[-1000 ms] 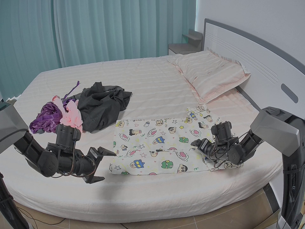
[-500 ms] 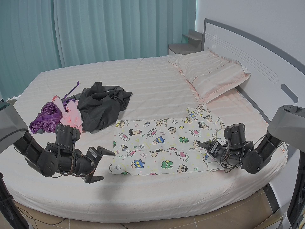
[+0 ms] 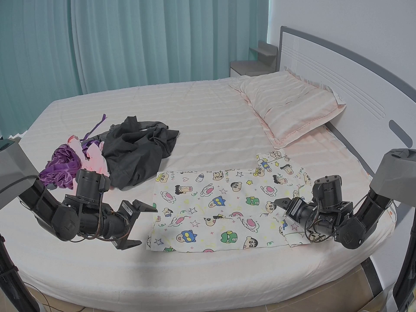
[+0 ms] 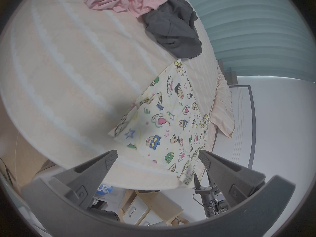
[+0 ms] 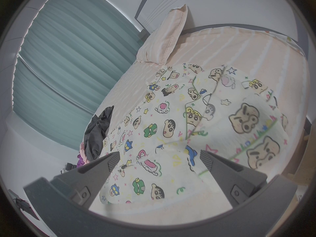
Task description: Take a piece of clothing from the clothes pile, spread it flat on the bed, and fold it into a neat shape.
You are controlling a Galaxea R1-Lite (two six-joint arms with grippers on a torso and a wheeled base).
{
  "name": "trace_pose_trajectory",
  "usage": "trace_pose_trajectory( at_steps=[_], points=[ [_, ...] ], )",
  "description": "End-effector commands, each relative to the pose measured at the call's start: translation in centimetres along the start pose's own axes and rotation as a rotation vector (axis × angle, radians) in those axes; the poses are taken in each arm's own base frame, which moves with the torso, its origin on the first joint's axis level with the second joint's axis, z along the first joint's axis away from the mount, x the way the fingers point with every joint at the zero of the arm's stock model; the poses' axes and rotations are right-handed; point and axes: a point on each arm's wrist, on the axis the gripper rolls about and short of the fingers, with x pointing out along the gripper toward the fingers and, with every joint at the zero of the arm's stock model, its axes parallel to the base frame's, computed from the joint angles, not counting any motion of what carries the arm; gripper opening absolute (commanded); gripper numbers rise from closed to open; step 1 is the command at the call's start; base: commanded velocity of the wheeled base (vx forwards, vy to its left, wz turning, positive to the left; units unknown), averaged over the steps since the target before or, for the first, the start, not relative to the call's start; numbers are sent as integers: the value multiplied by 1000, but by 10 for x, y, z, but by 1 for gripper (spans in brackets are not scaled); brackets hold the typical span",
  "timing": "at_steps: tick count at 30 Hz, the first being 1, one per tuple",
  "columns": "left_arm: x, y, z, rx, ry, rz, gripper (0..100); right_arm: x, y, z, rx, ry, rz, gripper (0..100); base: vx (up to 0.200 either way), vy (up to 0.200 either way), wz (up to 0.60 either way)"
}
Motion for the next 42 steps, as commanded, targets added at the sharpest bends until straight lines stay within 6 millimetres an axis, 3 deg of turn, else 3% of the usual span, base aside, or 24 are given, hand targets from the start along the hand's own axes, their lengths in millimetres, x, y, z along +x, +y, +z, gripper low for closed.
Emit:
trace_pose_trajectory(
  at_steps=[1, 14, 24, 28, 34, 42],
  points=[
    [1, 0, 0, 0, 2, 2, 100, -1, 1, 0, -1, 1, 2, 100, 0, 0, 0],
    [2, -2, -5, 5, 13, -1, 100, -2, 2, 0, -4, -1, 8, 100, 0, 0, 0],
    [2, 1, -9, 14, 24, 10, 100, -3, 2, 1, -2, -4, 8, 100, 0, -200, 0],
    [-1, 1, -12, 39, 15, 7, 100, -2, 1, 0, -2, -2, 5, 100, 0, 0, 0],
    [-5, 8, -11, 212, -7, 19, 100, -4, 2, -2, -8, 5, 7, 100, 0, 0, 0],
    [-3, 27, 8, 461, -55, 110, 100, -5, 4, -11, -35, 28, 12, 100, 0, 0, 0]
  ],
)
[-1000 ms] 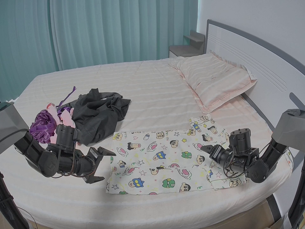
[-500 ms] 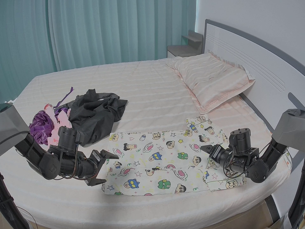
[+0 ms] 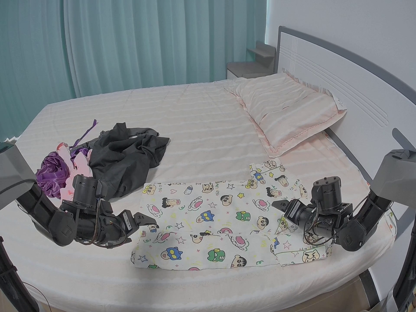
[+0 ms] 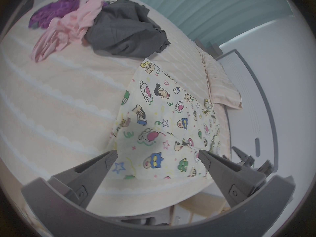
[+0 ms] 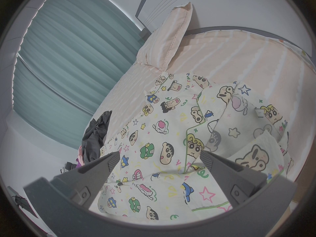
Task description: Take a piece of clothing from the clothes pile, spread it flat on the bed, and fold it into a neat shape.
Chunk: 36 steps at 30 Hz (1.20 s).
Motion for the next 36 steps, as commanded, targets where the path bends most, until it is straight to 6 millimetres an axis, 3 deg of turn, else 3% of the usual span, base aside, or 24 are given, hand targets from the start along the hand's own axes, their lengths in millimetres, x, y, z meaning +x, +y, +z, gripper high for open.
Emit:
trace_pose_trajectory(
  at_steps=[1, 5, 13, 31, 32, 36],
  points=[
    [3, 18, 4, 46, -4, 58, 100, -1, 1, -6, -14, 16, 3, 100, 0, 0, 0],
    [22, 35, -5, 161, 67, 113, 100, -2, 3, -6, -16, 14, 8, 100, 0, 0, 0],
    [30, 44, -21, 294, 96, 95, 100, -6, 4, -7, -18, 16, 14, 100, 0, 0, 0],
    [42, 48, -22, 303, 96, 102, 100, -8, 7, -6, -19, 12, 27, 100, 0, 0, 0],
    [42, 48, -22, 304, 95, 101, 0, -8, 7, -6, -19, 12, 27, 100, 0, 0, 0],
    [41, 49, -24, 301, 75, 113, 0, -8, 7, -6, -19, 12, 27, 100, 0, 0, 0]
  ],
)
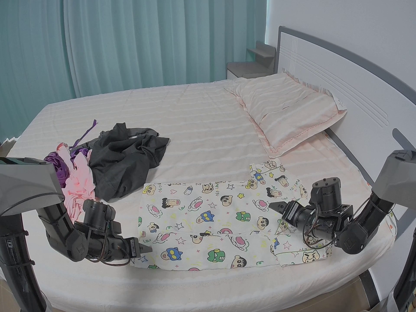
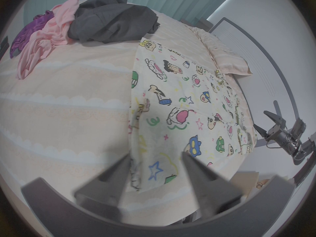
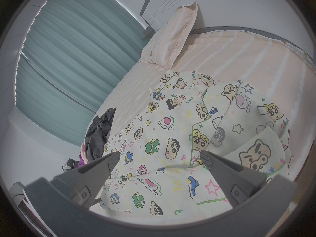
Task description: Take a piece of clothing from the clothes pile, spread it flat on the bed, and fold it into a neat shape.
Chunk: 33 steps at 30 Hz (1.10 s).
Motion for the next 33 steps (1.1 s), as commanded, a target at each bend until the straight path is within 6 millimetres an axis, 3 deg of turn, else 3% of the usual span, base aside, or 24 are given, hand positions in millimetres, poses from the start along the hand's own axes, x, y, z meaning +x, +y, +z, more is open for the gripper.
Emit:
trace_pose_trajectory(
  at_steps=[1, 11, 27, 28, 33],
  points=[
    [0, 2, -4, -9, 6, 28, 0, 0, 0, 0, -1, 1, 1, 100, 0, 0, 0],
    [-12, 8, -27, -20, 56, 99, 0, 0, 1, 0, -1, 0, 2, 100, 0, 0, 0],
    [-17, 9, -38, -19, 77, 150, 0, 0, 1, -1, -2, 2, 2, 100, 0, 0, 0],
    [-17, 9, -38, -20, 75, 151, 100, 0, 1, -1, -2, 2, 2, 100, 0, 0, 0],
    [-17, 7, -27, -18, 22, 138, 100, 0, 0, -1, -2, 3, 1, 100, 0, 0, 0]
  ],
)
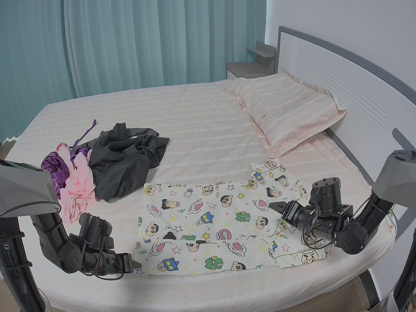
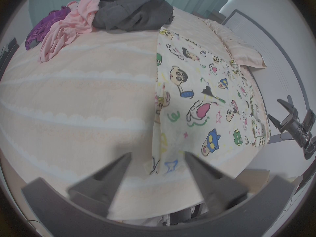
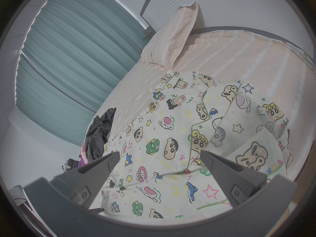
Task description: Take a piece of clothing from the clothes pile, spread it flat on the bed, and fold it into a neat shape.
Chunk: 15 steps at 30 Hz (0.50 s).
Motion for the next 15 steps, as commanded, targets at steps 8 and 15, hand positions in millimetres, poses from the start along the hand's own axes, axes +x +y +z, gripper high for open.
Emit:
trace_pose_trajectory(
  at_steps=[8, 15],
  points=[
    [-2, -20, 54, -76, -194, -103, 100, 1, -1, 0, 2, 2, -2, 100, 0, 0, 0],
    [29, -20, 56, -68, -147, -92, 100, 1, -1, 0, 0, 2, -2, 100, 0, 0, 0]
  ],
)
